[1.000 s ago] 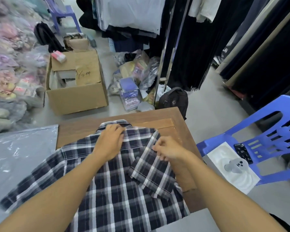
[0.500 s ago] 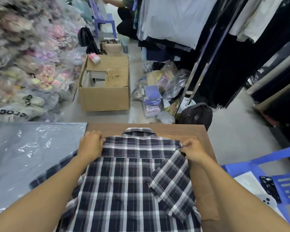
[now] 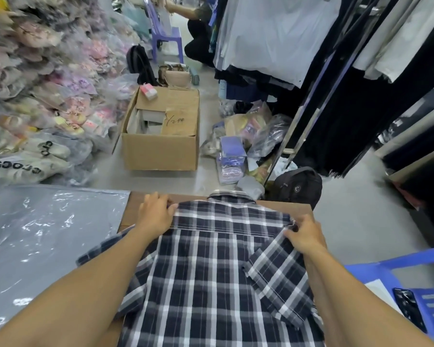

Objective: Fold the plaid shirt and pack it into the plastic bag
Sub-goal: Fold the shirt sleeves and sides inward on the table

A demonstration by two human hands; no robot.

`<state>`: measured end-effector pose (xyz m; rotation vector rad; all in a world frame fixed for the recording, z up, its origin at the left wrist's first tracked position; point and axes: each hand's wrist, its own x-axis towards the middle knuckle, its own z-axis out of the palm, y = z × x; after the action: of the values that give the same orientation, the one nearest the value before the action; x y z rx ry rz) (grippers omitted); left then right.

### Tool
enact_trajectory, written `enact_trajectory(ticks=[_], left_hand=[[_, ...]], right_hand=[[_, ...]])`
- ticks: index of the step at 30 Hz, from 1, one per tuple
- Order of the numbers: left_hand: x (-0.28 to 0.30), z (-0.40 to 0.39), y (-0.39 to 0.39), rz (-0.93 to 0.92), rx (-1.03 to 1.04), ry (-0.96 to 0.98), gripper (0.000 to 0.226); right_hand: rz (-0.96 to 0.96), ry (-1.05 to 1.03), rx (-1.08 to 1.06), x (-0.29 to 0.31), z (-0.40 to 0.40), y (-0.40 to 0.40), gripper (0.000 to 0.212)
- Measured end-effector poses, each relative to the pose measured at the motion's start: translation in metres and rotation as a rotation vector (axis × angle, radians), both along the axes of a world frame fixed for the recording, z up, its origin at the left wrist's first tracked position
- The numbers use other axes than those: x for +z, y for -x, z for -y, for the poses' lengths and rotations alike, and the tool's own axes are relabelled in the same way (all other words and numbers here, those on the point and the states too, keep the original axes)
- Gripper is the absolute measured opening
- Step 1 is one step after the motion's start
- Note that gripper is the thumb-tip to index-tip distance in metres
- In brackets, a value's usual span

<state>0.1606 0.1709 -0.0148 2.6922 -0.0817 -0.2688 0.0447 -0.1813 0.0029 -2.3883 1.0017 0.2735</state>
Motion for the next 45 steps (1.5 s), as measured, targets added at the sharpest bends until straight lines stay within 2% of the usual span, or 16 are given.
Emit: enact_trajectory(ticks=[3,7,11,16,19,23,29,33,37,40,43,45], left_hand=[[0.006,-0.042,0.002,0.045,0.057,0.017,0.034],[0.016,-0.108,0.017,-0.050,0.143,0.044,0.039],[0.021,-0.151,0.044,-0.178,0.195,0.042,0.050],[0.018,-0.167,0.062,-0.261,0.218,0.054,0.036],[0.017,-0.168,0.064,-0.267,0.216,0.054,0.028],[0.030,-0.169,0.063,-0.316,0.250,0.244,0.026],[0.087,-0.148,0.066,-0.454,0.072,0.424,0.026],[0.116,-0.095,0.078,-0.553,-0.029,0.588,0.017],[0.098,-0.033,0.094,-0.600,-0.093,0.609,0.016],[0.065,0.011,0.110,-0.643,-0.091,0.580,0.018],[0.036,0.034,0.123,-0.676,-0.187,0.423,0.024],[0.029,0.033,0.122,-0.640,-0.209,0.417,0.021]], right_hand=[[0.117,0.117,0.098,0.015,-0.033,-0.021,0.041],[0.198,-0.037,0.493,0.025,-0.112,-0.060,0.026],[0.180,-0.103,0.727,0.023,-0.195,-0.089,0.020],[0.078,0.023,0.925,0.003,-0.248,-0.103,0.026],[0.047,0.048,0.918,-0.007,-0.255,-0.106,0.020],[0.062,-0.058,0.800,-0.012,-0.253,-0.108,0.009],[0.030,-0.291,0.653,-0.008,-0.249,-0.115,0.002],[-0.040,-0.627,0.488,0.006,-0.234,-0.115,0.025],[-0.139,-0.911,0.356,0.017,-0.207,-0.107,0.051],[-0.164,-0.904,0.357,0.021,-0.187,-0.097,0.054],[-0.182,-0.728,0.414,0.017,-0.172,-0.084,0.047],[-0.173,-0.651,0.459,0.014,-0.167,-0.076,0.039]])
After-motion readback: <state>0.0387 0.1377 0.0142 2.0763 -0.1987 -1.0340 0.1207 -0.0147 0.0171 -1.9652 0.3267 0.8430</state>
